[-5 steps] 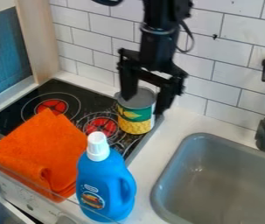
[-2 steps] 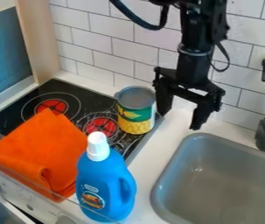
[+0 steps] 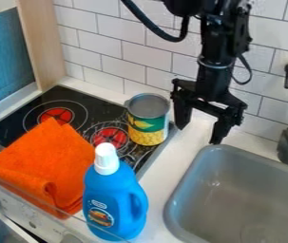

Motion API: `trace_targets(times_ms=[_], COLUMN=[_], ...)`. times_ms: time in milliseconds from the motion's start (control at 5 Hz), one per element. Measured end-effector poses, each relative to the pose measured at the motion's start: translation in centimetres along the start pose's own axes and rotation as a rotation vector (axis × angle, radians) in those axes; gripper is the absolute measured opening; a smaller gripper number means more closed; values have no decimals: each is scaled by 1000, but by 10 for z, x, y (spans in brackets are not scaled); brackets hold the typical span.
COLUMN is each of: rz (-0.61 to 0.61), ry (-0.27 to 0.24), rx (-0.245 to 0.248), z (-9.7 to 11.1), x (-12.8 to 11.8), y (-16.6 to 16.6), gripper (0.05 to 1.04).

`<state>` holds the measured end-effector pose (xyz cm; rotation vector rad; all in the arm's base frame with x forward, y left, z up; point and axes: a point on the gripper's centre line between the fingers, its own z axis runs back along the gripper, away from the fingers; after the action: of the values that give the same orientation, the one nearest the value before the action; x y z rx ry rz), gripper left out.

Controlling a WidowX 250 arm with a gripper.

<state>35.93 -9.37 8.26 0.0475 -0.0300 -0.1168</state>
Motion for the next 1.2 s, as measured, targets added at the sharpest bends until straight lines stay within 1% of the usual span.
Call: trace_targets(times_ms=[200, 400, 600, 800, 1000, 1200], rz=[32, 92, 136, 167, 200, 263], ry=[-28, -21, -33, -17, 15, 25], rx=[9, 17, 24, 44, 64, 50], z=[-1, -8, -9, -10, -11, -2], x=[5, 3, 6, 4, -2, -2], y=[7, 26, 39, 61, 94, 124], gripper=[1001, 1000, 1001, 1000, 1001, 1000])
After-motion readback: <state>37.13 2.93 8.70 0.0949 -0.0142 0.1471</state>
